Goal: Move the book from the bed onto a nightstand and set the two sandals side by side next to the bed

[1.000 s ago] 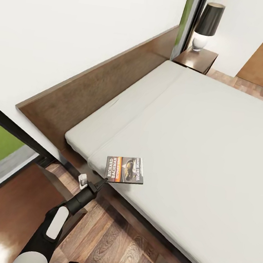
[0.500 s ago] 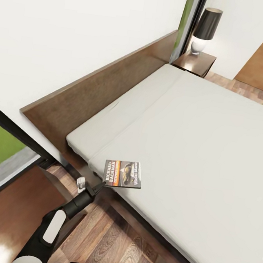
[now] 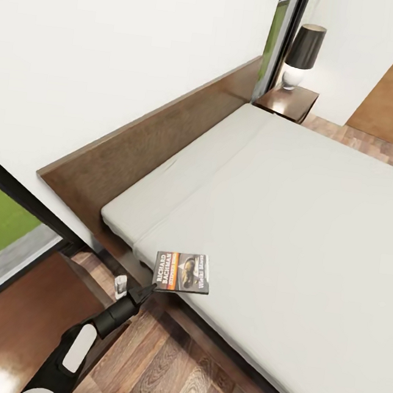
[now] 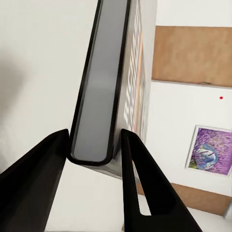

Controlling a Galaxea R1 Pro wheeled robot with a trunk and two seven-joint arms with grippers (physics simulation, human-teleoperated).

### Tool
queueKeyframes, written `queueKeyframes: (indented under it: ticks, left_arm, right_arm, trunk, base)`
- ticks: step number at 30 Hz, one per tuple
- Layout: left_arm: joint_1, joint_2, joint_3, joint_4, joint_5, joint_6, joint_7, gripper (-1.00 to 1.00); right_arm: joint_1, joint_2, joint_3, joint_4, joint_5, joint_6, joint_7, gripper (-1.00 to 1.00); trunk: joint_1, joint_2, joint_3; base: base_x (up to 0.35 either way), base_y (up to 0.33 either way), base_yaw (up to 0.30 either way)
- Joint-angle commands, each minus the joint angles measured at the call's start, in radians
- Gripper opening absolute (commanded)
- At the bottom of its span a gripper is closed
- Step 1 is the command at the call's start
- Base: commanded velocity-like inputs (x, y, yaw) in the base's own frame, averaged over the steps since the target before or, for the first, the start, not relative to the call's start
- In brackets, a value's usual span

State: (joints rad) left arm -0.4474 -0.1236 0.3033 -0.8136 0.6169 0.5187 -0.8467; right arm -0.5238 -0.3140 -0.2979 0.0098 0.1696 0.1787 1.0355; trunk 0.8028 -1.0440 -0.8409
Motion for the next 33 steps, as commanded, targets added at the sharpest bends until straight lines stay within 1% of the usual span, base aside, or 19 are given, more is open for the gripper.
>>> queueKeyframes:
  ticks: [1, 3, 8, 10, 11, 14, 19, 27, 33]
  left_arm:
    - [-0.001, -0.001, 0.004, 0.009, 0.002, 0.007, -0.002, -1.0]
    - [-0.001, 0.0, 0.004, 0.021, 0.001, 0.006, -0.001, -1.0]
    - [-0.001, 0.019, 0.003, 0.06, -0.007, 0.004, 0.0, -1.0]
    - [-0.001, 0.022, 0.003, 0.076, -0.022, 0.0, 0.0, -1.0]
    - [-0.001, 0.024, 0.003, 0.085, -0.043, -0.006, 0.0, -1.0]
    - [-0.001, 0.025, 0.003, 0.093, -0.085, -0.013, -0.002, -1.0]
    - [-0.001, 0.025, 0.003, 0.094, -0.09, -0.014, -0.003, -1.0]
    - [-0.001, 0.025, 0.004, 0.095, -0.091, -0.014, -0.003, -1.0]
    - [-0.001, 0.025, 0.004, 0.091, -0.091, -0.014, -0.004, -1.0]
  right_arm:
    - [-0.001, 0.0, -0.009, 0.001, 0.007, 0.007, 0.003, 1.0]
    - [-0.001, 0.0, -0.009, 0.001, 0.007, 0.007, 0.003, 1.0]
    - [-0.001, 0.0, -0.009, 0.001, 0.007, 0.007, 0.003, 1.0]
    - [-0.001, 0.0, -0.009, 0.001, 0.007, 0.007, 0.003, 1.0]
    - [-0.001, 0.0, -0.009, 0.001, 0.007, 0.007, 0.003, 1.0]
    - [-0.001, 0.0, -0.009, 0.001, 0.007, 0.008, 0.002, 1.0]
    - [-0.001, 0.003, -0.009, 0.002, 0.008, 0.007, 0.0, 1.0]
    - [-0.001, 0.0, -0.009, 0.001, 0.007, 0.008, 0.002, 1.0]
    - [-0.001, 0.0, -0.009, 0.001, 0.006, 0.008, 0.003, 1.0]
  trunk:
    - [-0.004, 0.007, 0.004]
    - [-0.012, 0.021, 0.014]
    - [-0.031, 0.056, 0.037]
    - [-0.038, 0.07, 0.047]
    - [-0.042, 0.077, 0.052]
    - [-0.054, 0.098, 0.065]
    - [-0.073, 0.133, 0.082]
    - [-0.073, 0.133, 0.083]
    - [-0.073, 0.133, 0.091]
  base:
    - [0.0, 0.0, 0.0]
    - [0.0, 0.0, 0.0]
    - [0.0, 0.0, 0.0]
    - [0.0, 0.0, 0.0]
    - [0.0, 0.0, 0.0]
    - [0.0, 0.0, -0.006]
    - [0.0, 0.0, -0.005]
    - [0.0, 0.0, 0.0]
    - [0.0, 0.0, 0.0]
